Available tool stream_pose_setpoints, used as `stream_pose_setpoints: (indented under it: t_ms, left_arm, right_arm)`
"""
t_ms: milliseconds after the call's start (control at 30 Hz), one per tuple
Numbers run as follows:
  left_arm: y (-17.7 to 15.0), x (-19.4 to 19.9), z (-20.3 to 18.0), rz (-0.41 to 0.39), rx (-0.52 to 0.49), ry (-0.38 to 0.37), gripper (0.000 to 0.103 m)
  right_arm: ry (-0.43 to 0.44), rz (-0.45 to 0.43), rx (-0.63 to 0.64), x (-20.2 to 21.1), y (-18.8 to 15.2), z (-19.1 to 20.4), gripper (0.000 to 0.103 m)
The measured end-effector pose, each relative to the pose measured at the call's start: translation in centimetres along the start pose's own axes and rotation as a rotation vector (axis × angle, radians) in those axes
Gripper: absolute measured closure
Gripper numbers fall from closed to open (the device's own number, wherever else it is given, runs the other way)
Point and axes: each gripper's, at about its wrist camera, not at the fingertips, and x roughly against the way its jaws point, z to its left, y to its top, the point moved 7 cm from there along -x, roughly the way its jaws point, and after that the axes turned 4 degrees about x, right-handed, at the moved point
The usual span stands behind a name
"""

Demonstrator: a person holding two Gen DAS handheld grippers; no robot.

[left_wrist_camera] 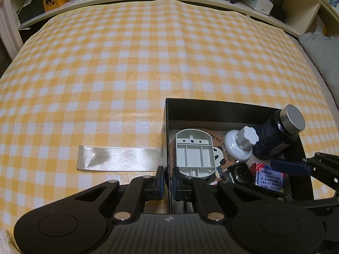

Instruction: Organize rigid objects

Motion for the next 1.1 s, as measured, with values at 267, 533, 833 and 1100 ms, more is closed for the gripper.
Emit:
stream_pose_setpoints:
  t_ms: [267,533,833,1100]
  left_arm:
    - [0.0,0.0,0.0,0.0,-0.001,0.001,0.096]
    - [0.0,0.0,0.0,-0.001,-0.003,0.003,0.096]
    - [0.1,0.0,-0.1,0.0,0.0,0.001,0.096]
    - [-0.4,0.2,0.1,-0.001,-0.003,0.002,0.096]
  right_arm:
    - [0.002,-0.002,0.003,0.7,0.0,0.0,0.025]
    - [0.006,-0.014,-0.008,3.2,0.3,0.3,0.012]
    - [-0.052,-0.05,-0.08,7.4,0.0,-0.6,0.0]
    - [-0.103,-0.126,-0.141,12.4,-1.0,-1.0,0.0]
